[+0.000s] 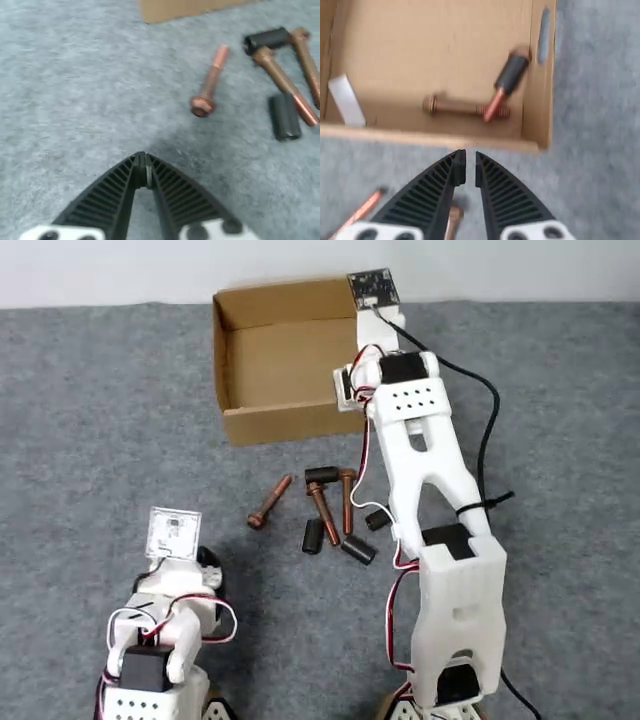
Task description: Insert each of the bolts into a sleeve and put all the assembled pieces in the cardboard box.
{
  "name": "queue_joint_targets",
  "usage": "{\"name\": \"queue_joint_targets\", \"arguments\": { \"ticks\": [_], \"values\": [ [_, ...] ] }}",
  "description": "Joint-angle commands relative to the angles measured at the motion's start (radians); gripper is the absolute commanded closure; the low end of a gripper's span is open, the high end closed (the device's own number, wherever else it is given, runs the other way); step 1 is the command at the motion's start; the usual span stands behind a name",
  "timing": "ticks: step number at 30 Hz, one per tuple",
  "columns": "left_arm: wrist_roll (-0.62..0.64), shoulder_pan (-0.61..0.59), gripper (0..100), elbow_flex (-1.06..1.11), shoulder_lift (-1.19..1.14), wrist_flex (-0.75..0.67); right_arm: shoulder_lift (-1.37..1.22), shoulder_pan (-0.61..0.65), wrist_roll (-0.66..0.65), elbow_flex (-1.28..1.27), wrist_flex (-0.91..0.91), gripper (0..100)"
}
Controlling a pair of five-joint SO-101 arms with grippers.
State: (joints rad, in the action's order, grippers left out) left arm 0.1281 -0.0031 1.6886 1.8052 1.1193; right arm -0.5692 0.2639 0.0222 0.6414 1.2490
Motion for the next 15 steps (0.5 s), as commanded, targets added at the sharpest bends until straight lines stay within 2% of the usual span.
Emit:
{"name": "queue_joint_targets", "arguments": {
  "ticks": [1,4,12,15],
  "values": [
    [-0.003,-0.028,99,-0.004,0.002,-0.032,0.085,0.008,-0.002,0.058,0.130,98.0],
    [-0.003,-0.029,99,-0.004,0.002,-0.032,0.094,0.008,0.006,0.058,0.243,98.0],
    [-0.003,-0.034,99,-0.004,0.002,-0.032,0.097,0.021,0.252,0.060,0.526,97.8],
    [-0.003,-0.034,99,-0.004,0.002,-0.032,0.101,0.027,0.338,0.054,0.549,97.8]
  ]
}}
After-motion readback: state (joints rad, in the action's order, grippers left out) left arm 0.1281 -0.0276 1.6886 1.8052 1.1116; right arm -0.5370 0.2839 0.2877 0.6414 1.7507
